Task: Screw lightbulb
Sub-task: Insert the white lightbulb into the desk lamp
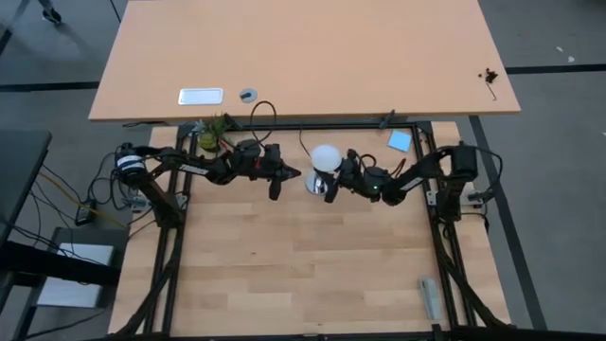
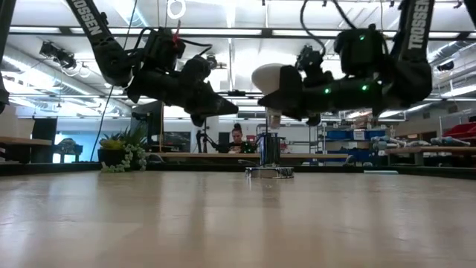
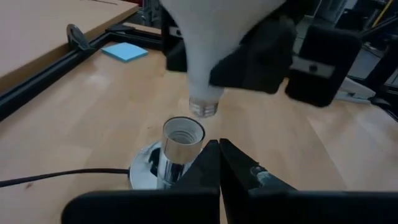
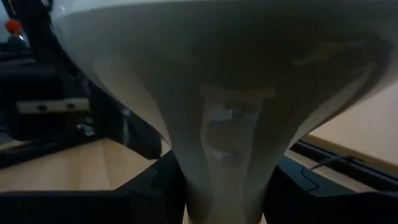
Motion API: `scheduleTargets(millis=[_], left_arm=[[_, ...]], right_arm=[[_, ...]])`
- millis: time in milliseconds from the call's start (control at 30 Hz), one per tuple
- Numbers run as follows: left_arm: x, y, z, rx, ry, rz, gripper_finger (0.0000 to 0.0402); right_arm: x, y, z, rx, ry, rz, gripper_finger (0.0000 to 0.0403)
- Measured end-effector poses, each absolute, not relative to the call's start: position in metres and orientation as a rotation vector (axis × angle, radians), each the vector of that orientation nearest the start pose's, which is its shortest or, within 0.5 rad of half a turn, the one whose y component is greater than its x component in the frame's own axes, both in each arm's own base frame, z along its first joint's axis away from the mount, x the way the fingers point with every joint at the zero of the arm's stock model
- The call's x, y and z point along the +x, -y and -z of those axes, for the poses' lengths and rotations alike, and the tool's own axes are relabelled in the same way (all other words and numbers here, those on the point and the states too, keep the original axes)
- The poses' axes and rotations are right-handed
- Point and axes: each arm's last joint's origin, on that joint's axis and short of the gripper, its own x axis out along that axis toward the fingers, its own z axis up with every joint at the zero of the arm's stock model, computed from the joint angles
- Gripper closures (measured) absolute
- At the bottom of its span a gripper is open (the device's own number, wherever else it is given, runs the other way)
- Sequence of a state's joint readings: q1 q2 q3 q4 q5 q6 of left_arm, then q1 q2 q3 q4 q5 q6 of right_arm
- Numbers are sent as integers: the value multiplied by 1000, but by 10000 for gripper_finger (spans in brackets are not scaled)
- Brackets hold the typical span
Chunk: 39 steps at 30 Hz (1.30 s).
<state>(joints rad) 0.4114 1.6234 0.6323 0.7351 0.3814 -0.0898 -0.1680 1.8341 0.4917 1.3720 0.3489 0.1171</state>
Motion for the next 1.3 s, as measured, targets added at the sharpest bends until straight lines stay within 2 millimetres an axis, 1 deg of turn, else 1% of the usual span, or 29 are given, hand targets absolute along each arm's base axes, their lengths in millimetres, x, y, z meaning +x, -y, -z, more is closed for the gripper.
scheduleTargets(millis=[100,533,633,1300], left_arm=[[288,-114,-171,-189,-240,-57,401],[288,-115,-170,-182,-243,-69,401],[288,-115,-170,-181,-243,-69,401],[288,-115,-170,-181,-242,-69,401]], right_arm=[[296,61,-130,95,55,517,239],[298,72,-103,115,79,557,239],[300,72,-100,114,66,554,239],[300,73,-97,97,17,559,239]])
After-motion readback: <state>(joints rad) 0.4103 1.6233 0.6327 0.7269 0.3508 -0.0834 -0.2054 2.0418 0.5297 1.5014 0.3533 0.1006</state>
